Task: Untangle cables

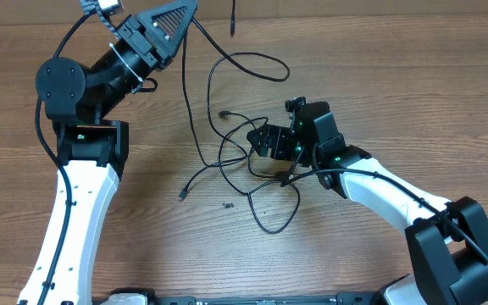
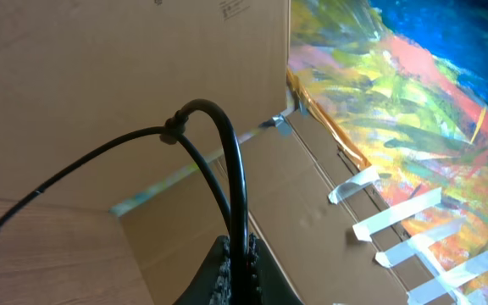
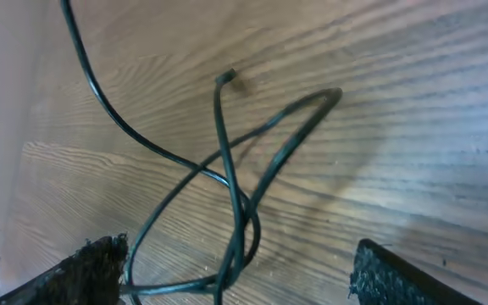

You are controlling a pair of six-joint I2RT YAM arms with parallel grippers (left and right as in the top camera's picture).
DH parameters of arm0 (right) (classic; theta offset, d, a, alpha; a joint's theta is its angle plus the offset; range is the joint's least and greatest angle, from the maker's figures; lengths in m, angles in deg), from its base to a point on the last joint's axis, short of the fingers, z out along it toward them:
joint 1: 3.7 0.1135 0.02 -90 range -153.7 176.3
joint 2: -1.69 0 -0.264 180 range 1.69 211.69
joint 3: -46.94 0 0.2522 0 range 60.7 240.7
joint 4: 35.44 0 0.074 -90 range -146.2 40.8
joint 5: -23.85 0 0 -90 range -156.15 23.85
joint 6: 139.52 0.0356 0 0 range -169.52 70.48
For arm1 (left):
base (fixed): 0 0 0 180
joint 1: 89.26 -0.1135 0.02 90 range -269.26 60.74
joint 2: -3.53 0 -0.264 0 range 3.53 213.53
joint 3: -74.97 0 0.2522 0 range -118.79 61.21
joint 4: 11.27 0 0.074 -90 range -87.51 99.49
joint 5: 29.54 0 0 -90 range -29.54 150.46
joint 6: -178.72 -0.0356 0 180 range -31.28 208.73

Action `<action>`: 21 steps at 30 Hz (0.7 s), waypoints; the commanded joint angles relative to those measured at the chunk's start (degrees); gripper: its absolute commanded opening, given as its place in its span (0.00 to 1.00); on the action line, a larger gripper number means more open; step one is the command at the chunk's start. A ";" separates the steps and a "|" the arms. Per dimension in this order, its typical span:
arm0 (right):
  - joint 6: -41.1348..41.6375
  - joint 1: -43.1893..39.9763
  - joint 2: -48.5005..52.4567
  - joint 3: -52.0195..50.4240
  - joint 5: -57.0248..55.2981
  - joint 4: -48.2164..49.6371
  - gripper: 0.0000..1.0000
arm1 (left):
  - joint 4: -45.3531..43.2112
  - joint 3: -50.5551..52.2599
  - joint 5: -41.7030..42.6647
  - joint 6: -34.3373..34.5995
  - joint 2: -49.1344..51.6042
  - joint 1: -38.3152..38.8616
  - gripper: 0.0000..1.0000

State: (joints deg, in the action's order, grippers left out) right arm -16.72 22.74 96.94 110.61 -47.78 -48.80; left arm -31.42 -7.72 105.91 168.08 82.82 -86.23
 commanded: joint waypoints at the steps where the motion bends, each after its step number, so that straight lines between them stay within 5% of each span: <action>1: 0.15 1.03 2.25 0.31 -0.74 1.07 0.86 | -0.44 -0.66 0.70 0.37 -0.66 0.42 0.04; 9: 0.13 3.82 5.09 0.31 -0.79 2.58 0.75 | 0.42 -0.66 0.72 0.35 -0.66 0.42 0.04; 12: 0.13 4.04 5.38 0.31 -0.79 3.85 0.46 | 1.07 -0.66 0.74 0.35 -0.66 0.42 0.04; 15: 0.15 4.04 6.27 0.31 -0.79 4.35 0.27 | 1.09 -0.66 0.87 0.35 -0.66 0.42 0.04; 21: 0.15 4.04 7.10 0.33 -0.61 3.91 0.06 | 1.09 -0.66 1.11 0.33 -0.66 0.42 0.04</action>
State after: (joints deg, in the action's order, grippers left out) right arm -16.48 26.52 103.58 110.61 -48.35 -45.21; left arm -29.93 -7.72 106.33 168.08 82.82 -86.23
